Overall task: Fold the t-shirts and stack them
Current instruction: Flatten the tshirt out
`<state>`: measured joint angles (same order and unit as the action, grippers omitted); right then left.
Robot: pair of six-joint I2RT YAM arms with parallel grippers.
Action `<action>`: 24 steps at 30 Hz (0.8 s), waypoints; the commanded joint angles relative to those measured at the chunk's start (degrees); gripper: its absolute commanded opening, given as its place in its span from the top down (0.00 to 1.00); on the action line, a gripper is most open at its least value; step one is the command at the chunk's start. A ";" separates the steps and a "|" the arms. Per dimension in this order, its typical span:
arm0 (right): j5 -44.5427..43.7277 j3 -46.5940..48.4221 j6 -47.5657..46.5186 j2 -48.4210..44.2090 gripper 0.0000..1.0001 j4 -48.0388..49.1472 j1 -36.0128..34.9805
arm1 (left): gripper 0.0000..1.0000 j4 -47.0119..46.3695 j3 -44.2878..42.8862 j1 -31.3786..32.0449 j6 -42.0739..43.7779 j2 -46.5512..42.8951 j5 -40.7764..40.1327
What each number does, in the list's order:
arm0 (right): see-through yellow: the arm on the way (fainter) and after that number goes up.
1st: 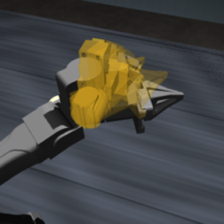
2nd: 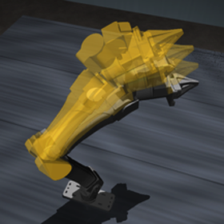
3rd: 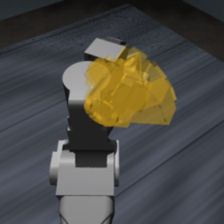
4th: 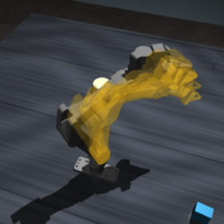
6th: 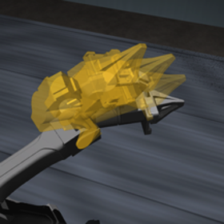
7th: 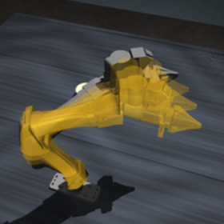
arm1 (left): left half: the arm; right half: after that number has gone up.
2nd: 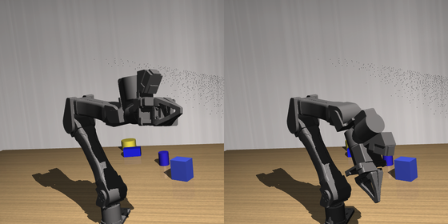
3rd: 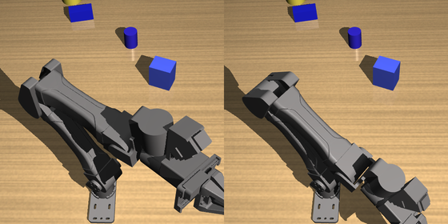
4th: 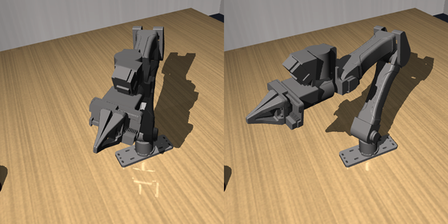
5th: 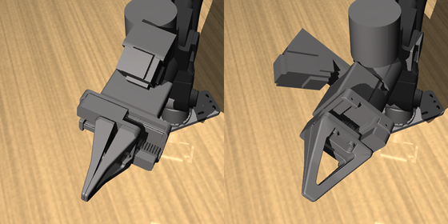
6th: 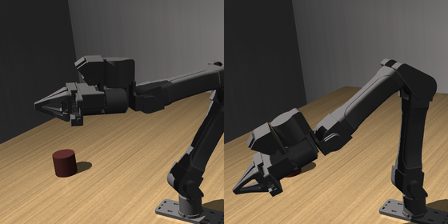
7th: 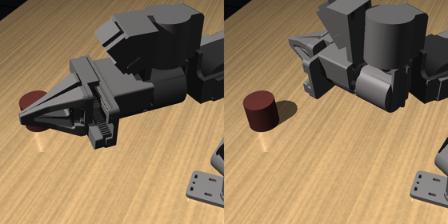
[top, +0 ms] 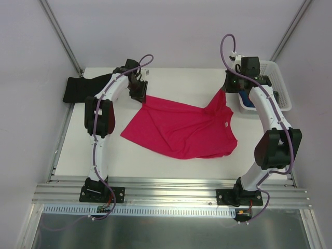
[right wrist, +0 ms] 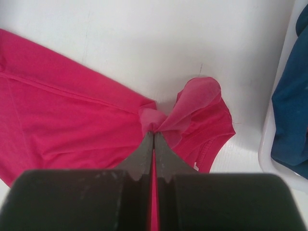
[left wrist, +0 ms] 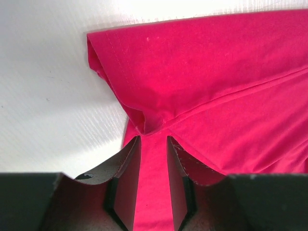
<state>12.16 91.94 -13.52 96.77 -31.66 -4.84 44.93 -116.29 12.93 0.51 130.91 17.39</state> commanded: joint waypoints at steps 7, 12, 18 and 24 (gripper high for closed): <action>1.46 -1.15 0.95 -4.05 0.99 2.13 1.41 | 0.70 -0.01 -1.57 1.05 1.33 -1.10 -2.36; 1.46 -1.76 1.04 -4.40 0.99 2.22 1.76 | 0.69 -0.01 -2.18 1.13 1.42 -0.13 -2.71; 1.63 -2.29 1.04 -4.49 0.99 2.22 2.03 | 0.70 -0.19 -3.15 1.13 1.77 1.10 -3.24; 1.63 -2.38 1.04 -4.49 0.99 2.22 1.94 | 0.70 -0.28 -4.03 1.22 1.86 2.07 -3.06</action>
<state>12.78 89.38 -12.91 95.53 -31.07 -3.44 44.75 -117.95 13.58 1.15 132.51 14.66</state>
